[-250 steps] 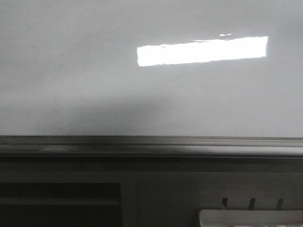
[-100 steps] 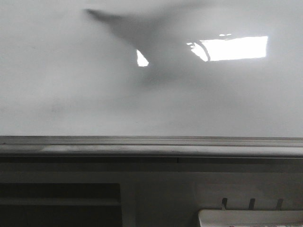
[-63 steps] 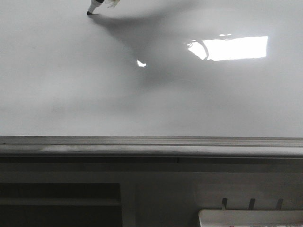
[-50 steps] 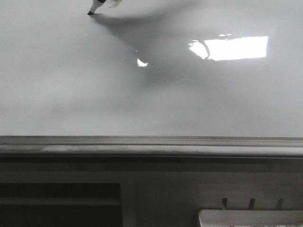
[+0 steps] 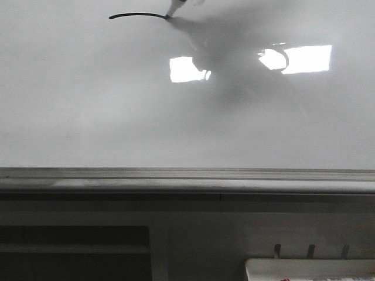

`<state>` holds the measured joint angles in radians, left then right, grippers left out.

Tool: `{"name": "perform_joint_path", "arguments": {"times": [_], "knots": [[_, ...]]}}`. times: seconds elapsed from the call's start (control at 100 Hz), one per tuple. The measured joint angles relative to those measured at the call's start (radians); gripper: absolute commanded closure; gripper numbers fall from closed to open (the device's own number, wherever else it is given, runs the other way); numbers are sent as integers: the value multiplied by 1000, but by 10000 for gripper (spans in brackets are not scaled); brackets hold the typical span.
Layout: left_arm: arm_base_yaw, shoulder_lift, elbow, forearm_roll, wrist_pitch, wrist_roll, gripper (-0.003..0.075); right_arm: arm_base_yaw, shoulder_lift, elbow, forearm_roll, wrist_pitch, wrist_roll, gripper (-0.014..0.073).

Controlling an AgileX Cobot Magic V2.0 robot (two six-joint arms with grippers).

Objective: Write number 2 on whiteboard

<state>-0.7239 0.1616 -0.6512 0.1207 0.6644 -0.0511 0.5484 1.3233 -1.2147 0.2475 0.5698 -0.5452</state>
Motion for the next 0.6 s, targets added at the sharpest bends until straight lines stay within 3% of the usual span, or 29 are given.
{"name": "perform_joint_path", "arguments": {"times": [0.2, 0.6], "knots": [[0, 0, 0, -2, 0, -2, 741, 8, -9, 46, -13, 14, 53, 654], [0, 0, 0, -2, -8, -2, 741, 175, 115, 108, 52, -123, 120, 654]]}}
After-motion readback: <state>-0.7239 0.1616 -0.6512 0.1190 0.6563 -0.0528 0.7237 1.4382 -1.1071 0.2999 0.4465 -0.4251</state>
